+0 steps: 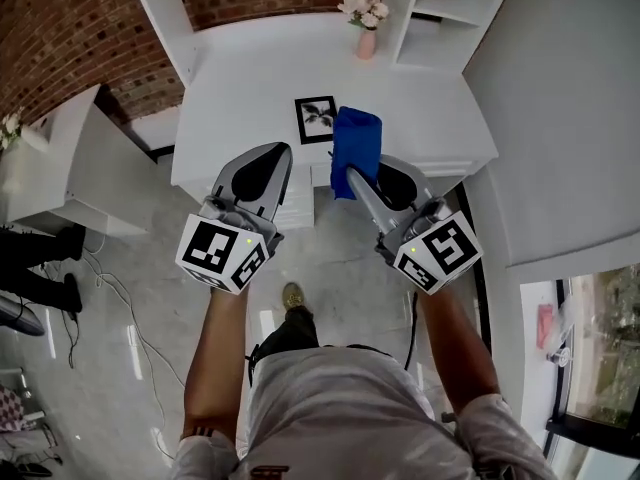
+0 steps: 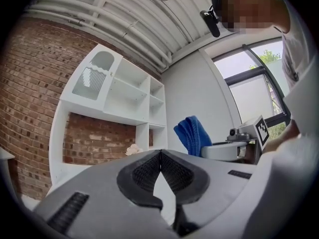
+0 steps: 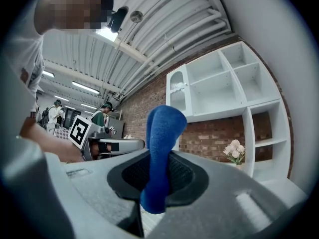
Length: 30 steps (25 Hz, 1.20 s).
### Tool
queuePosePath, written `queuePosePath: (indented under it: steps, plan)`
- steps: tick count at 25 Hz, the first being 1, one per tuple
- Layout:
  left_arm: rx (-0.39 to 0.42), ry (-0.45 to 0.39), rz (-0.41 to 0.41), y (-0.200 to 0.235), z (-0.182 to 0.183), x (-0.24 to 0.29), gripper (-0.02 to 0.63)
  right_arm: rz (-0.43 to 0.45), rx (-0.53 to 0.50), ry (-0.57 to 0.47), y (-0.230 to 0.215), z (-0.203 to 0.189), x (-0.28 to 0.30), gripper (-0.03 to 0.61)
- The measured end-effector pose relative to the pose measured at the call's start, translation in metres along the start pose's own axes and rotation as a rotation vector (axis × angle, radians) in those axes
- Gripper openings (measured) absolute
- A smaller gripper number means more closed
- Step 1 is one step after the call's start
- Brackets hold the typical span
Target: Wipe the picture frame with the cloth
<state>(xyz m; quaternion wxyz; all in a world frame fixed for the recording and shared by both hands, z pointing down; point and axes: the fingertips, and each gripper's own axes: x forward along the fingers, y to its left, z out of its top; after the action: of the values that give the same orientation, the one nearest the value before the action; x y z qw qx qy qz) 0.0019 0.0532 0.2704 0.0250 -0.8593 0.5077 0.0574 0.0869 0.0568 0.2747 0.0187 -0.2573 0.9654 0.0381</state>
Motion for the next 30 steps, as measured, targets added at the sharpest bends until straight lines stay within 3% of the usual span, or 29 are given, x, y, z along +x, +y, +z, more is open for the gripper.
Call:
queuePosePath:
  steps: [8,15,23,30]
  plan:
    - [-0.014,0.017,-0.028,0.101,-0.017,0.045,0.000,-0.057,-0.006,0.035,-0.045,-0.016,0.092,0.066]
    - [-0.030,0.049,-0.057,0.154,-0.040,0.075,0.000,-0.099,-0.013,0.085,-0.072,-0.039,0.138,0.066]
    - [-0.077,0.147,-0.057,0.189,-0.076,0.112,0.000,-0.133,0.027,0.174,-0.102,-0.075,0.168,0.066]
    - [-0.155,0.285,-0.056,0.199,-0.124,0.144,0.002,-0.136,0.085,0.295,-0.137,-0.111,0.194,0.066]
